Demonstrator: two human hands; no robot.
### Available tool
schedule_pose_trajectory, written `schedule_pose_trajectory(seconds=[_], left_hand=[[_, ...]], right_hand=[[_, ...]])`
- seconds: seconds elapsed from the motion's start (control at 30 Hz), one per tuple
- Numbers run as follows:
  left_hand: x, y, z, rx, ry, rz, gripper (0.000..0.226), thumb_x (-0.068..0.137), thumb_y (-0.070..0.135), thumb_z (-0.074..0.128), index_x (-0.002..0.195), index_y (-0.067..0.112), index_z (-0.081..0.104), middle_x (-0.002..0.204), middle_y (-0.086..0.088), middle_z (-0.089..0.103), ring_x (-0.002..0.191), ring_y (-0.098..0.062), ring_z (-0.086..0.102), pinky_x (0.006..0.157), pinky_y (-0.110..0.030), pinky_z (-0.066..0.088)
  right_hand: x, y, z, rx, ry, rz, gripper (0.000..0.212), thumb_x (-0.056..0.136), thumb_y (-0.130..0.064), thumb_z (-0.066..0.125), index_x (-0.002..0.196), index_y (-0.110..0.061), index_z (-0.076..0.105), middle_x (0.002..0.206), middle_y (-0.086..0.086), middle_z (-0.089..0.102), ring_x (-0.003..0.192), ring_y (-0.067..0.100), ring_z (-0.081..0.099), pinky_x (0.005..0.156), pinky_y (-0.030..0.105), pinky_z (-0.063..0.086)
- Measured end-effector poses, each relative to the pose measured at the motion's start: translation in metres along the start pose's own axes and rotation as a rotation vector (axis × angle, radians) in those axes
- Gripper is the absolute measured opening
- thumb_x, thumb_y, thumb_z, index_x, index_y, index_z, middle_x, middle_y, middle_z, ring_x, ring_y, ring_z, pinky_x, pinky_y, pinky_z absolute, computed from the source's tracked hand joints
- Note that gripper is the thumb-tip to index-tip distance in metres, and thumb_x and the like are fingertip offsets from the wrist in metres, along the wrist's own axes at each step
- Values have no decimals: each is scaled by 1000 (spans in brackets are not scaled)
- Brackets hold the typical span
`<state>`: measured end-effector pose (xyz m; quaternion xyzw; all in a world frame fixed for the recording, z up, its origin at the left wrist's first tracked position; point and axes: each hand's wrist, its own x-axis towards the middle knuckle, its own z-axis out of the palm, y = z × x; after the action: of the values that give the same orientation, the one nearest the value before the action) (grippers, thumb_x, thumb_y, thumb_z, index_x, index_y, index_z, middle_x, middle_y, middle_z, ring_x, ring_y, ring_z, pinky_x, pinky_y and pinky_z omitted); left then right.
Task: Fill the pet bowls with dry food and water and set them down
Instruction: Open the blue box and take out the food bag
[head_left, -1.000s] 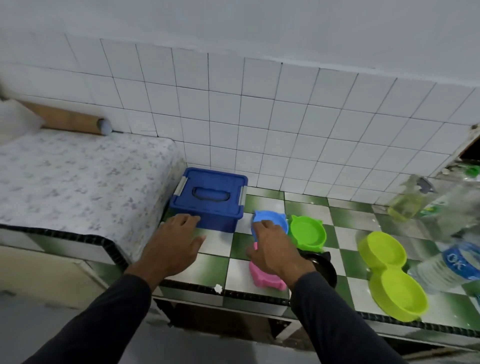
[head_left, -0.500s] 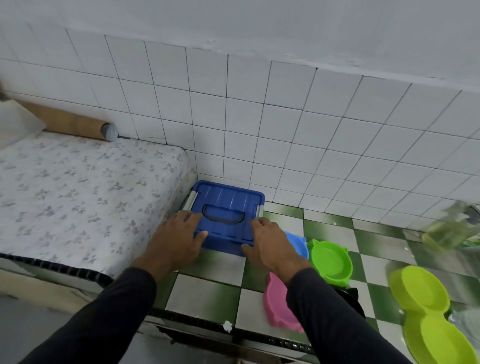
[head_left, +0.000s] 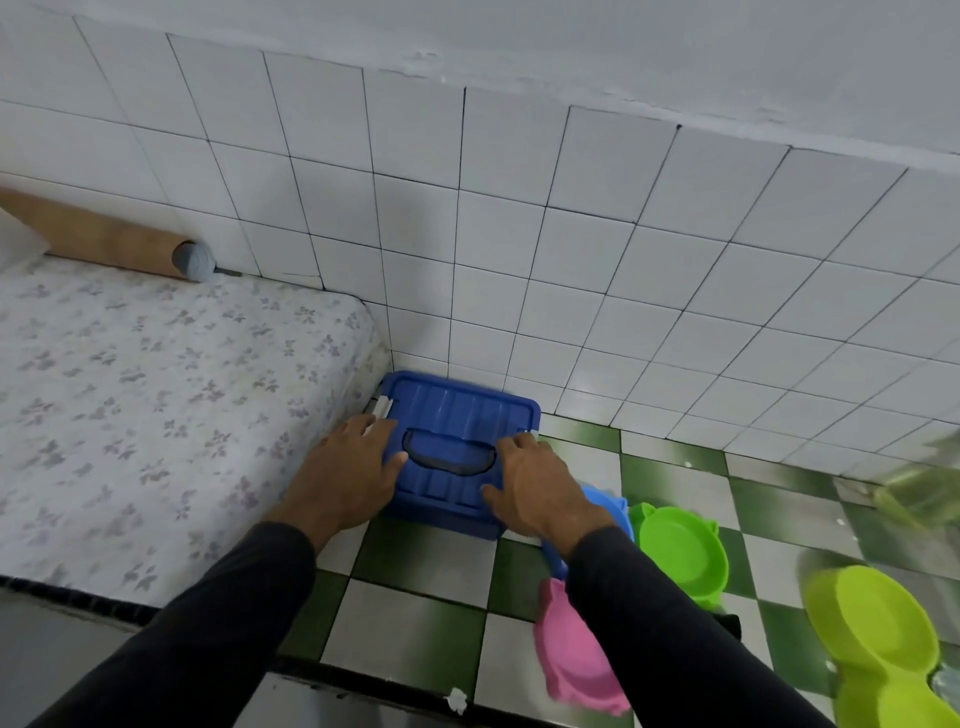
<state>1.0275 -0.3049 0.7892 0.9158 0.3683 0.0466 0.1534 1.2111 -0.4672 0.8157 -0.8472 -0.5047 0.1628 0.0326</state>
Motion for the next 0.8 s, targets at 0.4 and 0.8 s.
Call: schedule_pose_trajectory(seconds=[0.4, 0.8], left_hand=[[48, -41, 10, 13, -60, 128, 58, 101, 39, 49, 149, 8, 47, 139, -18, 54, 118, -36, 55, 97, -46, 50], [72, -65, 23, 21, -70, 206, 41, 96, 18, 61, 135, 7, 60, 110, -13, 64, 92, -26, 60, 82, -37, 55]], right_hand=[[32, -19, 12, 36, -25, 142, 53, 96, -44, 58, 138, -15, 45, 141, 13, 45, 125, 30, 47, 105, 44, 46], [48, -23, 30, 15, -26, 270, 48, 98, -30, 52, 140, -10, 44, 151, 15, 33, 137, 33, 34, 109, 47, 43]])
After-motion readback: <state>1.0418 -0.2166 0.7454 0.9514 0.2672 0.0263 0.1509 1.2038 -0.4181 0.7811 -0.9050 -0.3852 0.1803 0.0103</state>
